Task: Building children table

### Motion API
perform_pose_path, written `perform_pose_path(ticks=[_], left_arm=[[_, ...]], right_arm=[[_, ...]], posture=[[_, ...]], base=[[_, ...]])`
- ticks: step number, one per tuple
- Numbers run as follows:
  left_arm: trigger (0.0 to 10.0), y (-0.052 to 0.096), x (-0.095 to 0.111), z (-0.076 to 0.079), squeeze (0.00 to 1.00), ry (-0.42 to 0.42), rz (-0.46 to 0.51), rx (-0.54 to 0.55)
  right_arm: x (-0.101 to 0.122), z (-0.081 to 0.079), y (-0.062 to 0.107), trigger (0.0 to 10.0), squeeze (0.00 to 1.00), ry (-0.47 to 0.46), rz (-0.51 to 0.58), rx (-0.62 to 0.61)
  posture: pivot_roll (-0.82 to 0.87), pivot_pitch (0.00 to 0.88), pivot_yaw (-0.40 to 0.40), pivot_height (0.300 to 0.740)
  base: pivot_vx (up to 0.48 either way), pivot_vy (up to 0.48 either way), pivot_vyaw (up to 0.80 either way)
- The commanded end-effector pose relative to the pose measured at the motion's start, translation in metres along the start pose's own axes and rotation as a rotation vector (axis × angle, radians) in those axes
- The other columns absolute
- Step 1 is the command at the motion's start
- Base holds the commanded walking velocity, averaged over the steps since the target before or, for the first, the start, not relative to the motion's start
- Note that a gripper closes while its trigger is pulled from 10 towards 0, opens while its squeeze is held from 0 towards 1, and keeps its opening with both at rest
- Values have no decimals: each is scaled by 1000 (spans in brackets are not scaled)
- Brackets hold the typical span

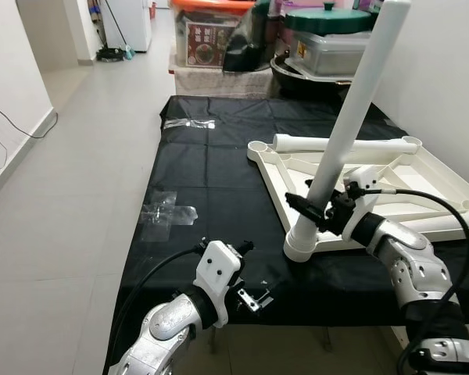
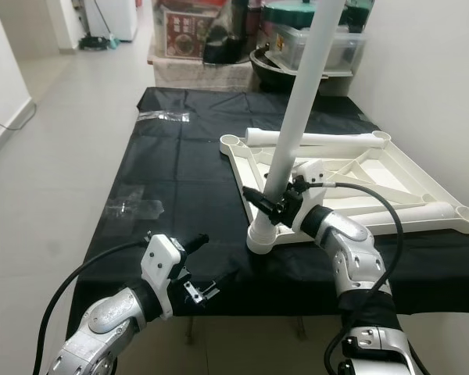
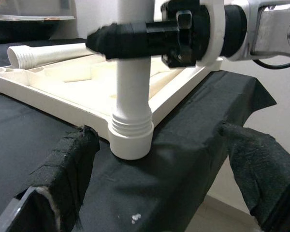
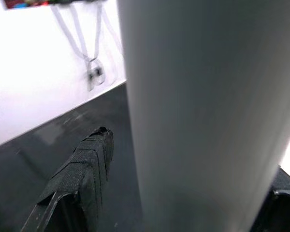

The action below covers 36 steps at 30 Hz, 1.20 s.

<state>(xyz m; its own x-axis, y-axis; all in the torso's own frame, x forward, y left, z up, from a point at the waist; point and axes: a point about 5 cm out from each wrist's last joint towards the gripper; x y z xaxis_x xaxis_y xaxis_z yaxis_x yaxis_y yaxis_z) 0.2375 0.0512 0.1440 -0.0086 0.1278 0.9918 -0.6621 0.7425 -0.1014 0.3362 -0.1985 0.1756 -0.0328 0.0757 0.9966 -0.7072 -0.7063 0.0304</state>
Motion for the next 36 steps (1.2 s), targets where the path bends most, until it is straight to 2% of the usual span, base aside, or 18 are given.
perform_pose_path(ticks=[1, 5, 8, 9, 12, 13, 15, 16, 18, 19, 20, 22, 23, 26, 27, 30, 35, 36], left_arm=[[10000, 0, 1, 1, 0, 1, 9, 1], [10000, 4, 5, -3, 0, -52, 31, 53], [10000, 4, 5, -3, 0, -52, 31, 53], [10000, 5, 7, -4, 0, -68, 37, 72], [10000, 5, 7, -5, 0, -76, 40, 82], [10000, 6, 7, -6, 0, -84, 45, 105], [10000, 6, 8, -8, 0, -89, 49, 122], [10000, 6, 8, -9, 0, -93, 52, 135], [10000, 6, 8, -9, 0, -93, 52, 135], [10000, 7, 7, -9, 0, -95, 52, 144], [10000, 7, 7, -9, 0, -95, 52, 144], [10000, 7, 6, -9, 0, -96, 49, 147], [10000, 7, 6, -9, 0, -96, 49, 147], [10000, 8, 4, -10, 0, -99, 43, 154], [10000, 8, 4, -10, 0, -99, 43, 154], [10000, 8, 4, -11, 0, -108, 40, 170], [10000, 8, 3, -12, 0, -112, 39, 182], [10000, 8, 2, -13, 0, -108, 38, 184]], right_arm=[[-6, -10, -8, 10000, 0, -20, -10, 86], [-1, -9, -26, 10000, 0, -35, -4, 153], [-1, -9, -26, 10000, 0, -35, -4, 153], [2, -10, -29, 4980, 0, -49, 11, 181], [4, -11, -29, 4980, 0, -61, 21, 205], [4, -13, -30, 0, 0, -71, 35, 201], [2, -13, -30, 0, 0, -57, 40, 159], [-1, -9, -32, 0, 0, -58, 43, 40], [-1, -9, -32, 0, 0, -58, 43, 40], [-4, -2, -33, 0, 0, -61, 40, -110], [-4, -2, -33, 0, 0, -61, 40, -110], [-10, 10, -31, 0, 0, -90, 33, -396], [-10, 10, -31, 0, 0, -90, 33, -396], [-21, 19, -12, 0, 0, -132, -16, -926], [-21, 19, -12, 0, 0, -132, -16, -926], [-22, 6, -4, 0, 0, -134, -28, -1154], [-21, -3, -6, 0, 0, -156, -14, -1220], [-13, -9, -22, 10000, 0, -144, 64, -1138]], posture=[[99, 0, -79, 740], [115, 0, -82, 740], [115, 0, -82, 740], [117, 0, -85, 740], [117, 0, -85, 740], [118, 0, -87, 740], [116, 0, -87, 740], [116, 0, -87, 740], [116, 0, -87, 740], [114, 0, -85, 740], [114, 0, -85, 740], [110, 0, -85, 740], [110, 0, -85, 740], [102, 0, -83, 740], [102, 0, -83, 740], [105, 0, -84, 740], [108, 0, -85, 740], [107, 0, -86, 740]], base=[[0, 0, 0], [0, 0, 0], [0, 0, 0], [0, 0, 0], [0, 0, 0], [0, 0, 0], [0, 0, 0], [0, 0, 0], [0, 0, 0], [0, 0, 0], [0, 0, 0], [0, 0, 0], [0, 0, 0], [0, 0, 0], [0, 0, 0], [0, 0, 0], [0, 0, 0], [0, 0, 0]])
Point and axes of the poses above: a point about 5 cm out from each wrist's last joint towards the gripper, its own y axis pointing back from the gripper into the wrist, its own x axis along the axis of the wrist's last joint, z = x × y, and after that the axes turned 6 degrees about y, right-handed
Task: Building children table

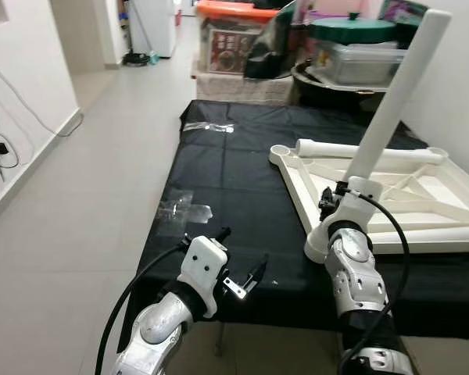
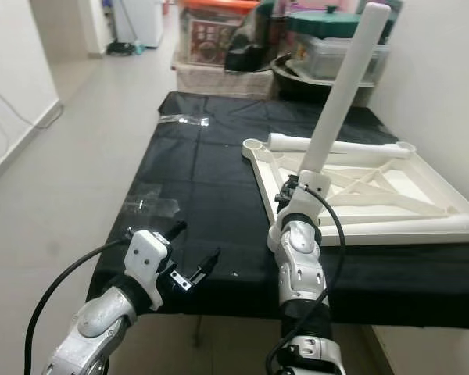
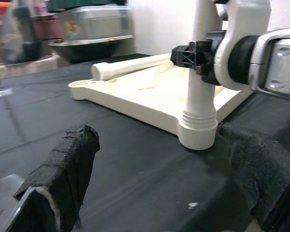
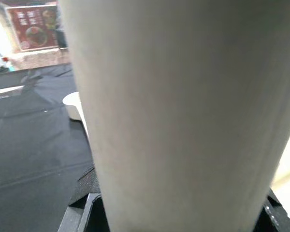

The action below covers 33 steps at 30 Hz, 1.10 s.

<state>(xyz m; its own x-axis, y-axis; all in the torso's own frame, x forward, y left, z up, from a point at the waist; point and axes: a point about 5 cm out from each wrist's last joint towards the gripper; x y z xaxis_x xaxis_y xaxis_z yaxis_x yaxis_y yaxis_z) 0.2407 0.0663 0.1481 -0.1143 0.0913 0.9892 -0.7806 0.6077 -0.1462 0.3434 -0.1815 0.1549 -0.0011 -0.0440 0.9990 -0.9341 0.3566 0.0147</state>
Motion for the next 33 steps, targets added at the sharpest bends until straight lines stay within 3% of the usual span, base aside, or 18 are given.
perform_pose_path(ticks=[1, 3, 4, 8, 9, 10, 11, 15, 16, 18, 19, 21, 23, 24, 25, 26, 29, 33], left_arm=[[10000, -1, -4, 0, 0, -10, -14, 6], [10000, -1, -4, 0, 0, -8, -14, 5], [10000, -1, -4, 0, 0, -7, -14, 4], [10000, -2, -4, 0, 0, -5, -13, 3], [10000, -2, -4, 0, 0, -5, -12, 2], [10000, -2, -4, 0, 0, -5, -12, 2], [10000, -2, -4, 0, 0, -5, -12, 2], [10000, -4, -5, 1, 0, -3, -12, -2], [10000, -4, -5, 1, 0, -2, -12, -4], [10000, -4, -5, 1, 0, -2, -12, -4], [10000, -4, -5, 2, 0, -1, -11, -6], [10000, -4, -5, 2, 0, -1, -11, -6], [10000, -5, -4, 3, 0, -1, -8, -10], [10000, -5, -4, 3, 0, -1, -8, -10], [10000, -5, -4, 3, 0, -1, -7, -14], [10000, -5, -4, 3, 0, -1, -7, -14], [10000, -5, -4, 4, 0, -4, -8, -27], [10000, -5, -4, 4, 0, -4, -8, -27]], right_arm=[[6, -5, 0, 10000, 0, -46, 48, 16], [9, -13, -1, 10000, 0, -60, 82, 81], [13, -17, 0, 10000, 1000, -33, 139, 123], [19, -5, -2, 10000, 1000, 56, 253, 170], [20, -1, -5, 10000, 169, 59, 255, 195], [22, 5, -7, 10000, 0, 53, 260, 229], [22, 5, -7, 10000, 0, 53, 260, 229], [25, 14, -14, 10000, 0, -11, 186, 526], [25, 13, -13, 10000, 0, -18, 148, 657], [25, 13, -13, 10000, 0, -18, 148, 657], [26, 12, -9, 10000, 0, 0, 116, 797], [26, 12, -9, 10000, 0, 0, 116, 797], [25, 7, -1, 10000, 0, 39, 48, 1092], [25, 7, -1, 10000, 0, 39, 48, 1092], [24, 1, 3, 10000, 0, 63, 24, 1219], [24, 1, 3, 10000, 0, 63, 24, 1219], [24, -15, 12, 10000, 0, 52, -2, 1440], [27, -22, 15, 10000, 0, 51, 3, 1518]], posture=[[107, 0, -86, 740], [107, 0, -86, 740], [106, 0, -87, 740], [107, 0, -88, 740], [104, 0, -88, 740], [104, 0, -88, 740], [104, 0, -88, 740], [99, 0, -85, 740], [96, 0, -84, 740], [96, 0, -84, 740], [96, 0, -84, 740], [96, 0, -84, 740], [111, 0, -95, 740], [111, 0, -95, 740], [111, 0, -95, 740], [111, 0, -95, 740], [131, 0, -109, 740], [130, 0, -108, 740]], base=[[0, 0, 0], [0, 0, 0], [0, 0, 0], [0, 0, 0], [0, 0, 0], [0, 0, 0], [0, 0, 0], [0, 0, 0], [0, 0, 0], [0, 0, 0], [0, 0, 0], [0, 0, 0], [0, 0, 0], [0, 0, 0], [0, 0, 0], [0, 0, 0], [0, 0, 0], [0, 0, 0]])
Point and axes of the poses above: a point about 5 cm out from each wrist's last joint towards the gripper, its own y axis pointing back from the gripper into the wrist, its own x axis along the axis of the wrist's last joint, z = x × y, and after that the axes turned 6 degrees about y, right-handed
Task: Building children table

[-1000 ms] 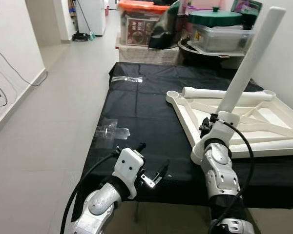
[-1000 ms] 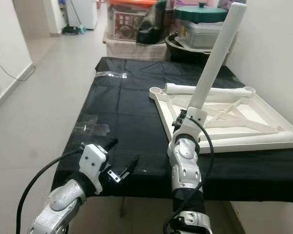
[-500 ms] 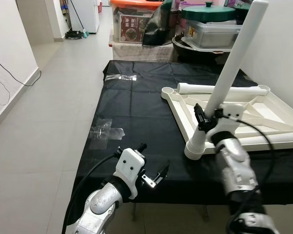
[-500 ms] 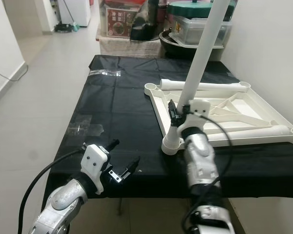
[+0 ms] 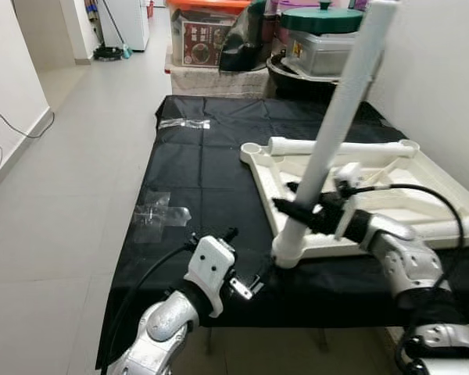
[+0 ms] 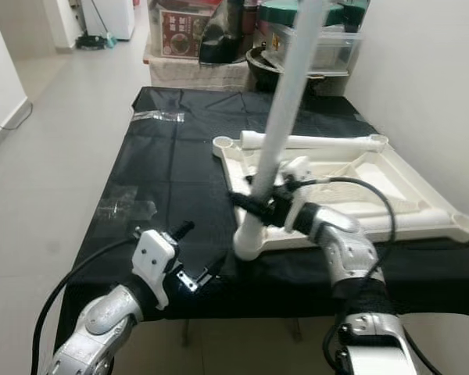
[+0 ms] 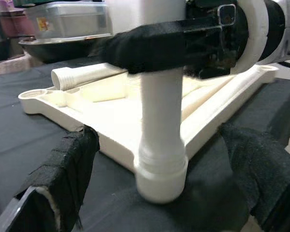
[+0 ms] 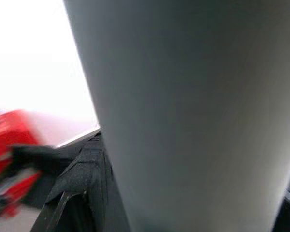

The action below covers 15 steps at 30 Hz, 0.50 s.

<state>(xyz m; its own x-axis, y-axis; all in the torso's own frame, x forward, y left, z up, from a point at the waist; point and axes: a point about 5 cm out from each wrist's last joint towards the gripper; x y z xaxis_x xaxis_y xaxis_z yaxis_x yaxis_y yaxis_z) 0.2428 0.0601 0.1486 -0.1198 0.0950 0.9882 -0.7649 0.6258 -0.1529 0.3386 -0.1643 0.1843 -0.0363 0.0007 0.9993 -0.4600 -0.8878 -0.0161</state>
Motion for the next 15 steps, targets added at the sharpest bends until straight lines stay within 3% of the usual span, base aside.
perform_pose_path(ticks=[1, 2, 3, 4, 5, 10, 12, 14, 15], left_arm=[[10000, 0, -4, 1, 0, -3, -15, -4], [10000, 0, -4, 1, 0, -3, -15, -4], [10000, 1, -4, 1, 0, -2, -16, -5], [10000, 1, -4, 1, 0, -2, -16, -5], [10000, 0, -4, 1, 0, -2, -17, -7], [10000, 0, -4, 1, 0, -2, -17, -7], [10000, 1, -4, 2, 0, -1, -17, -7], [10000, 1, -4, 2, 0, -1, -17, -7], [10000, 1, -3, 2, 0, 1, -16, -6]], right_arm=[[0, -7, -12, 10000, 0, -12, -8, 98], [0, -7, -12, 10000, 0, -12, -8, 98], [0, -9, -16, 4745, 0, -3, -19, 121], [0, -9, -16, 4745, 0, -3, -19, 121], [-1, -10, -21, 0, 0, 5, -29, 126], [-5, -6, -26, 0, 0, 24, -48, 67], [-3, 3, -25, 0, 0, 35, -7, -81], [-3, 3, -25, 0, 0, 35, -7, -81], [-1, 9, -23, 0, 0, 35, 15, -199]], posture=[[131, 0, -106, 740], [131, 0, -106, 740], [130, 0, -104, 740], [130, 0, -104, 740], [130, 0, -103, 740], [130, 0, -103, 740], [130, 0, -103, 740], [130, 0, -103, 740], [127, 0, -102, 740]], base=[[0, 0, 0], [0, 0, 0], [0, 0, 0], [0, 0, 0], [0, 0, 0], [0, 0, 0], [0, 0, 0], [0, 0, 0], [0, 0, 0]])
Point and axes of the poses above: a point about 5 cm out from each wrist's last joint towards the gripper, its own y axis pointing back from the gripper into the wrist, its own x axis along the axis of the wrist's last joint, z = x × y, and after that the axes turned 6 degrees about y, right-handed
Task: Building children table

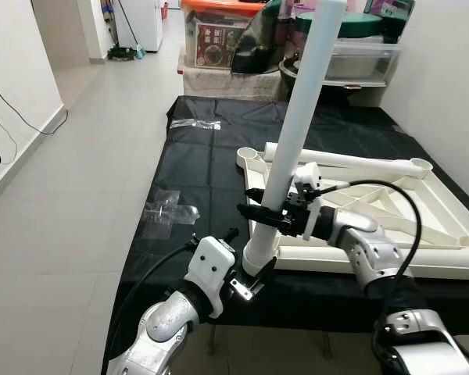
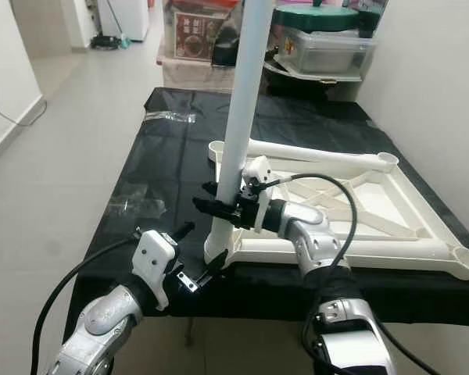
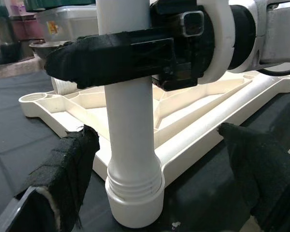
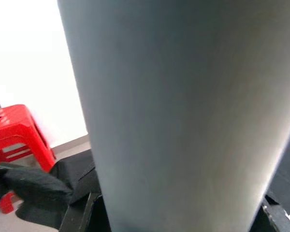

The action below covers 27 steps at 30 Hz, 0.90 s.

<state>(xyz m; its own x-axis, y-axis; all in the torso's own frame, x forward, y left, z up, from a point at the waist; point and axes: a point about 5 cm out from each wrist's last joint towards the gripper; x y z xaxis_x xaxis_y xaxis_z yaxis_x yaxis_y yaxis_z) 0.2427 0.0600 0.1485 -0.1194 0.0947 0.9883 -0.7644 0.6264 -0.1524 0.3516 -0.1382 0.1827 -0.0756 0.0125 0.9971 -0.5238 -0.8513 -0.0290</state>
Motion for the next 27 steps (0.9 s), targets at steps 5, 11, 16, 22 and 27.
perform_pose_path(ticks=[5, 11, 16, 22, 27], left_arm=[[10000, 0, -3, 2, 0, 2, -15, -6], [10000, 0, -3, 1, 0, 4, -16, -7], [10000, 0, -3, 1, 0, 5, -16, -7], [10000, 0, -3, 1, 0, 5, -16, -5], [10000, 0, -3, 1, 0, 5, -15, -3]], right_arm=[[-7, 32, 16, 0, 0, -9, -46, -671], [-16, 31, 26, 0, 0, -29, -72, -954], [-21, 21, 31, 0, 0, -48, -72, -1194], [-20, 8, 35, 0, 0, -95, -37, -1509], [-20, 5, 33, 8902, 0, -101, -31, -1545]], posture=[[119, 0, -96, 740], [119, 0, -96, 740], [115, 0, -94, 740], [119, 0, -100, 740], [114, 0, -94, 740]], base=[[0, 0, 0], [0, 0, 0], [0, 0, 0], [0, 0, 0], [0, 0, 0]])
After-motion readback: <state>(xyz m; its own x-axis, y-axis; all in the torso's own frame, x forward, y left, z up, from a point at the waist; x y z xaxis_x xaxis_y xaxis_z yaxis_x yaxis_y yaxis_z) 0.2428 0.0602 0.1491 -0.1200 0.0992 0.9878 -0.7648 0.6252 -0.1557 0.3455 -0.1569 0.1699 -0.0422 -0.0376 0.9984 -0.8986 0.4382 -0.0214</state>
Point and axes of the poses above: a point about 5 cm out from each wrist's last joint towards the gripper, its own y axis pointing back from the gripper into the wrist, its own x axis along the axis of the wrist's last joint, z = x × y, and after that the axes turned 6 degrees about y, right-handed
